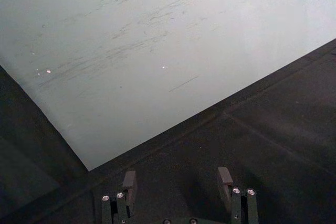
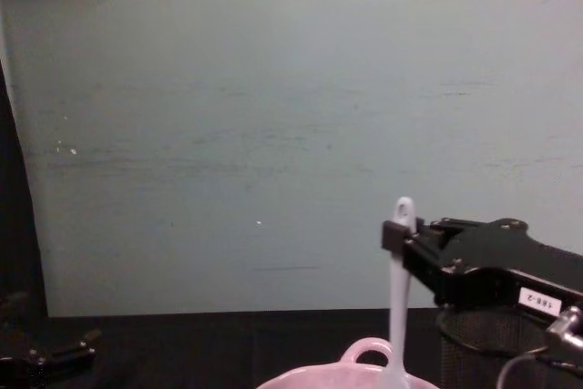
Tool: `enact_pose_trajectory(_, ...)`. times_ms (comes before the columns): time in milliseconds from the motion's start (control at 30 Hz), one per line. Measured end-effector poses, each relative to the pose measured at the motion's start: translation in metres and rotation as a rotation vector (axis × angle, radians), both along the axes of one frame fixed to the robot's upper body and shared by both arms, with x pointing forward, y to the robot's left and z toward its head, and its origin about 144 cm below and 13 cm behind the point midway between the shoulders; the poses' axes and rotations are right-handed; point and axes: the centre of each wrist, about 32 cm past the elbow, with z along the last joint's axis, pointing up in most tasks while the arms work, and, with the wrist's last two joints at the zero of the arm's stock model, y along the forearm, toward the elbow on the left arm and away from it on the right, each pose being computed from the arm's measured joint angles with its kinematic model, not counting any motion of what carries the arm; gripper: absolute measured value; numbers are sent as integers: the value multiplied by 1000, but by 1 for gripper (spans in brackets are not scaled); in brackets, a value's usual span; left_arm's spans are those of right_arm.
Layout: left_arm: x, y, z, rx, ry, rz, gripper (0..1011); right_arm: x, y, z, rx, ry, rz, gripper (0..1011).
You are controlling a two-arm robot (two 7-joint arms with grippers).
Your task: Use the one hand to pick up the spoon and stir the clear water in the bowl.
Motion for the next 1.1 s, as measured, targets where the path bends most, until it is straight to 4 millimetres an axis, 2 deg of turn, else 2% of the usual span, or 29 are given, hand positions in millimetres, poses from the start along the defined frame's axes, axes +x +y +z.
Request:
enact_pose_trajectory(300, 0, 0, 0, 0, 0, 0, 1005, -14, 26, 8, -99, -26, 170, 117)
enact_pose_trajectory(567, 0, 0, 0, 0, 0, 0, 1005, -17, 46, 11, -113, -29, 261, 117)
enact_pose_trajectory(833, 0, 0, 0, 0, 0, 0, 1005, -8, 53, 6, -56, -11, 245, 118)
enact_pose_trajectory(1100, 0, 0, 0, 0, 0, 0, 1005, 7, 48, -7, 64, 41, 149, 117)
